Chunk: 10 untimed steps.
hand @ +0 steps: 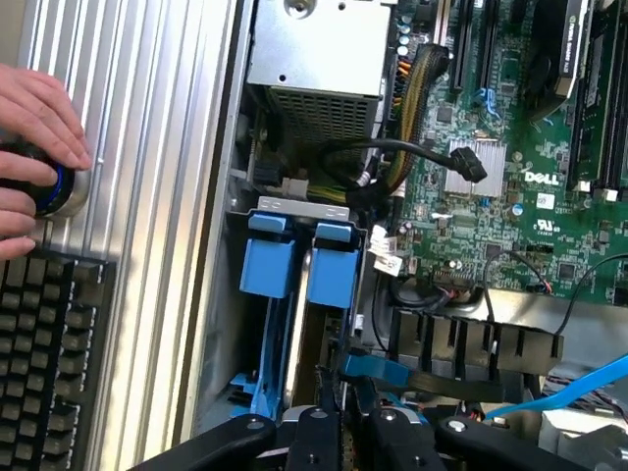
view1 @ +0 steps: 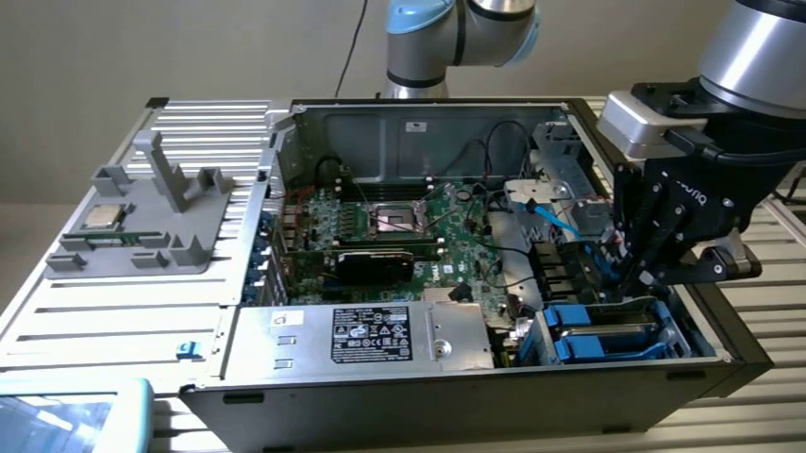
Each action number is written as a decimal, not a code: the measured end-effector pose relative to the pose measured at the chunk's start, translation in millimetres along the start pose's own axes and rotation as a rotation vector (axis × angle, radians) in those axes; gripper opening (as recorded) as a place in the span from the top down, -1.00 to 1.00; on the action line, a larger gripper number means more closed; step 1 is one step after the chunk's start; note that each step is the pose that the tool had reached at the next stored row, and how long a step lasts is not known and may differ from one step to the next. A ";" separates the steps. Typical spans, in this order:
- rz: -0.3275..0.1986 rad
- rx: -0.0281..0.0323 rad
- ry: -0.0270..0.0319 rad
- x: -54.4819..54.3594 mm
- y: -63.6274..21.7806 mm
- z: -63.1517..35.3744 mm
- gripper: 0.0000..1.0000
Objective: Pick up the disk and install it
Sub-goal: 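Insert the first disk wire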
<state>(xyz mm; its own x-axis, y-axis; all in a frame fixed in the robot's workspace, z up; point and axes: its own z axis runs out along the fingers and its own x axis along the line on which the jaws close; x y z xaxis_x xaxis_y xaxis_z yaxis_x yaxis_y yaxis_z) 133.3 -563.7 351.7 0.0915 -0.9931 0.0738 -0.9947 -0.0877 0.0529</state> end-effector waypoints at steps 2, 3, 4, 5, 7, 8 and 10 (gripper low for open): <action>0.018 -0.0055 -0.0009 0.0 0.1 0.5 0.67; 0.020 -0.0059 -0.0011 0.0 0.3 0.6 0.67; 0.020 -0.0059 -0.0012 -0.1 0.2 0.7 0.67; 0.020 -0.0059 -0.0014 0.0 0.2 0.9 0.67; 0.023 -0.0063 -0.0009 -0.1 0.3 1.1 0.67; 0.026 -0.0072 0.0020 -0.1 0.3 1.5 0.67; 0.030 -0.0114 0.0130 -0.1 0.2 1.6 0.67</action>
<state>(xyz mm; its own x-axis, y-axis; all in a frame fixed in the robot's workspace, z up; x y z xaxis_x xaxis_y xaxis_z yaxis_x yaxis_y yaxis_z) 132.9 -563.8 350.1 0.0618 -0.9942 0.0885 -0.9965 -0.0564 0.0618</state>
